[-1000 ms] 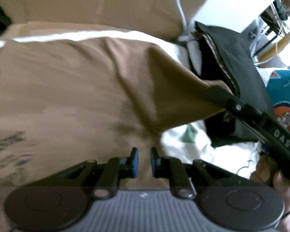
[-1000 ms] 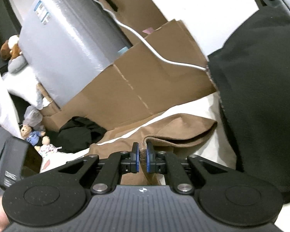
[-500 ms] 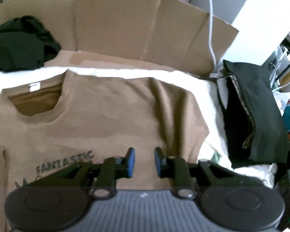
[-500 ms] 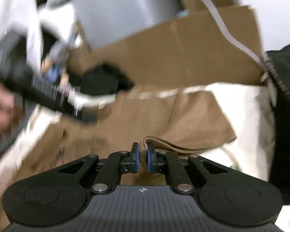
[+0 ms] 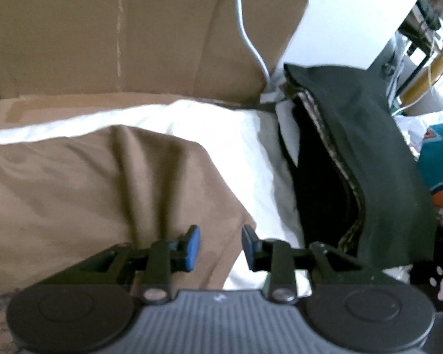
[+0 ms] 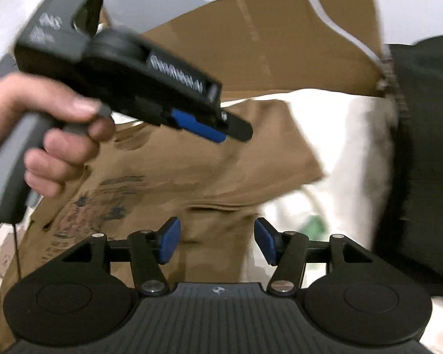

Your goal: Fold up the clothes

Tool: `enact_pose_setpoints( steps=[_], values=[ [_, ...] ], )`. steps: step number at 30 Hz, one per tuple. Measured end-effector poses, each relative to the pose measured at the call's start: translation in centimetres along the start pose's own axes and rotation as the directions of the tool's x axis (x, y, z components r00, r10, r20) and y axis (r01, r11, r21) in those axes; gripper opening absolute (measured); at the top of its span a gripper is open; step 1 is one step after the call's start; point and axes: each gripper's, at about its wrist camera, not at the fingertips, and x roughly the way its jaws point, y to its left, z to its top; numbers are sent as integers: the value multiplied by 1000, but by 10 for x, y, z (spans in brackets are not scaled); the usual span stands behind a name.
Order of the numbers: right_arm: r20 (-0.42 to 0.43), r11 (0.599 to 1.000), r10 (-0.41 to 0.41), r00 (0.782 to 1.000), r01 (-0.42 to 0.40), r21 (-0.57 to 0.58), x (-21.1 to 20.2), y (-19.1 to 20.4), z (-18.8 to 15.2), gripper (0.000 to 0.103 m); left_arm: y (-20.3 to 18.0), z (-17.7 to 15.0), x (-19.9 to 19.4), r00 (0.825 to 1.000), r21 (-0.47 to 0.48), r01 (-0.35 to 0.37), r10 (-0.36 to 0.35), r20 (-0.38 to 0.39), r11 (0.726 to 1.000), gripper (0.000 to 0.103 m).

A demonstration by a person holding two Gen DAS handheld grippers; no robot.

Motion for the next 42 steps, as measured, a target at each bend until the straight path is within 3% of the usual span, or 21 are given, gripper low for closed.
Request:
enact_pose_setpoints(
  steps=[2,6,15,23,27,35,42],
  values=[
    [1,999,-21,1000,21,33,-6,-10,2,60,-5,-1,11,1000,-8,-8,8,-11,1000,42],
    [-8,994,-46,999,47,94,-14,-28,5,60,-11,-2,23,1000,-18,-19,19,-23,1000,45],
    [-7,990,-34,999,34,134,-24,-52,10,60,-19,-1,52,997,-19,-39,38,-67,999,58],
    [-22,979,-38,999,42,198,-23,-70,12,60,-25,-7,66,998,-37,-52,51,-41,998,75],
    [-17,981,-17,1000,20,191,-23,-68,13,60,-29,-9,66,996,-34,-85,84,-23,996,69],
    [-36,977,-20,999,28,212,-18,-71,12,60,-28,-17,55,986,-23,-163,164,21,986,36],
    [-30,976,-17,999,23,216,-18,-70,13,60,-38,-9,47,983,-9,-171,171,64,985,44]
  ],
)
